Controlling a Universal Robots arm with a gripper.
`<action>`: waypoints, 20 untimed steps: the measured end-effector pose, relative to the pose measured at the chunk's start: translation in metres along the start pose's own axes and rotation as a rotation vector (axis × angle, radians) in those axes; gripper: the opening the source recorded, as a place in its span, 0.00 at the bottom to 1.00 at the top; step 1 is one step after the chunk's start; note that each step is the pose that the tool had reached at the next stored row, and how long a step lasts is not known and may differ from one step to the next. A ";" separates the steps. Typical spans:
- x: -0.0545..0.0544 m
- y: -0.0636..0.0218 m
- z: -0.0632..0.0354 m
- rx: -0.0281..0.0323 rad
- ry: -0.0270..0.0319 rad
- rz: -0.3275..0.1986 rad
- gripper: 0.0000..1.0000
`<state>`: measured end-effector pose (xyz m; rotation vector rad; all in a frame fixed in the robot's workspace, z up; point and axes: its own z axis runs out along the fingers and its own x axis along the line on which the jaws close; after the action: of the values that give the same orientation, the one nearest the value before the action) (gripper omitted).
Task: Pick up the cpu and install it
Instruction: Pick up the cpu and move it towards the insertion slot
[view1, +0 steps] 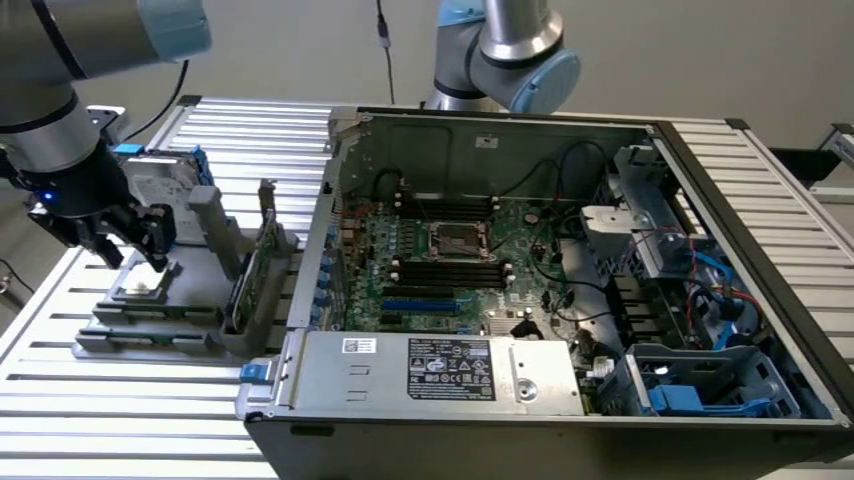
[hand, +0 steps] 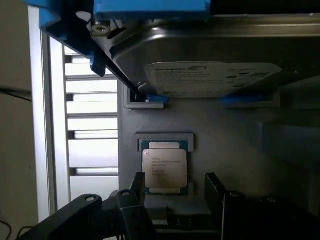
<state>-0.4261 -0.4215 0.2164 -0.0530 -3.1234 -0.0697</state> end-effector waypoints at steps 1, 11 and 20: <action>0.000 0.0004 0.0018 0.0001 0.0001 0.000 0.60; 0.005 0.0003 0.0200 0.0000 0.0001 -0.003 0.67; 0.005 -0.0001 0.0292 -0.0070 0.0005 -0.006 0.67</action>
<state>-0.4319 -0.4201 0.1873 -0.0431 -3.1231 -0.0807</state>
